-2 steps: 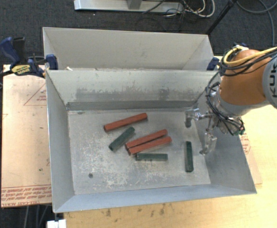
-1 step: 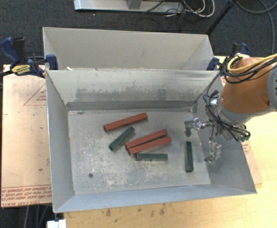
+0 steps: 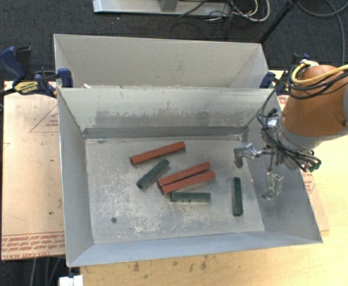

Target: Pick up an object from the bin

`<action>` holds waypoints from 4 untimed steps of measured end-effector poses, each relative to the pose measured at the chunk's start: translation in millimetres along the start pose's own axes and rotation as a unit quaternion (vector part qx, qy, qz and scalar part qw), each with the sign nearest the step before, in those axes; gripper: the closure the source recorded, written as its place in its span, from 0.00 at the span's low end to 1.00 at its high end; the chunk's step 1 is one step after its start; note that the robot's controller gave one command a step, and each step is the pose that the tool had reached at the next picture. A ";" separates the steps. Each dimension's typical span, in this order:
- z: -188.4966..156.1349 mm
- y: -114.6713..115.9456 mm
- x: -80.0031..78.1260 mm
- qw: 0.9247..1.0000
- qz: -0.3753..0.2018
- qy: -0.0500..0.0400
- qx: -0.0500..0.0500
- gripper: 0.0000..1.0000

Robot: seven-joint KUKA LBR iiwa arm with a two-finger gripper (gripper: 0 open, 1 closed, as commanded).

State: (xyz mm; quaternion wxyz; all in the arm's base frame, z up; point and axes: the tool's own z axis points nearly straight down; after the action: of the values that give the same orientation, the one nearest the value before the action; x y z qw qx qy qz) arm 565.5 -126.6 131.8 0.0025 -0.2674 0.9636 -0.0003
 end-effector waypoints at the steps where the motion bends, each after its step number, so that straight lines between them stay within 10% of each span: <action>1: 55.5 14.0 0.0 0.995 -0.099 0.000 0.000 0.00; 2: 73.5 14.0 -2.2 0.990 -0.139 0.002 -0.001 1.00; 4: 68.6 15.2 -2.0 0.989 -0.148 0.001 -0.001 1.00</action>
Offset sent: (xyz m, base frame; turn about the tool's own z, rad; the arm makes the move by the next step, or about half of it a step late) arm -0.0081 0.0125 -0.0618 -0.3574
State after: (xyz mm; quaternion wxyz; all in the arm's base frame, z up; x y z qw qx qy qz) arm 559.7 -112.6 63.2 0.0010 -0.4067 0.9136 0.0001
